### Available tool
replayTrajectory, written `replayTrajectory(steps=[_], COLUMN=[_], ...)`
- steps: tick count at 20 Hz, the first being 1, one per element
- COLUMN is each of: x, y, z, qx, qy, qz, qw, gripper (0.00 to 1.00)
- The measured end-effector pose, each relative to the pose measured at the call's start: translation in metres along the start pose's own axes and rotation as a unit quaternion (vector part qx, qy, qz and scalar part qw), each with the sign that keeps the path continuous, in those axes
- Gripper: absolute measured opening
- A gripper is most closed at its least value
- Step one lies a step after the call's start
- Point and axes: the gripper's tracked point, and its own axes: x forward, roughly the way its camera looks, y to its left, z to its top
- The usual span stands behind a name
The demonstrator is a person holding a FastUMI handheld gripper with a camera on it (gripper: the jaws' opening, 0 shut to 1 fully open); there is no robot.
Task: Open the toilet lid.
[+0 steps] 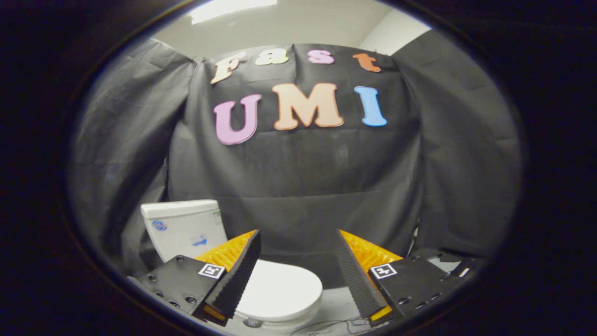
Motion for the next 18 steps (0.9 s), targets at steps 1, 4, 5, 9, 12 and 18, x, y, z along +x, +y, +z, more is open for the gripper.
replayTrajectory(steps=[1,4,5,9,12,18], x=[0.004,0.012,0.013,0.012,0.011,-0.010], y=[-0.002,-0.011,-0.012,0.001,0.021,0.045], z=[0.004,0.005,-0.002,-0.029,-0.048,-0.096], qx=[0.015,0.053,0.060,0.099,0.145,0.248], qy=[-0.018,-0.050,-0.048,-0.031,-0.034,-0.029], qz=[-0.017,-0.094,-0.120,-0.181,-0.197,-0.246], qw=[1.000,0.993,0.990,0.978,0.969,0.937], gripper=[0.95,0.93,0.92,0.93,0.91,0.86])
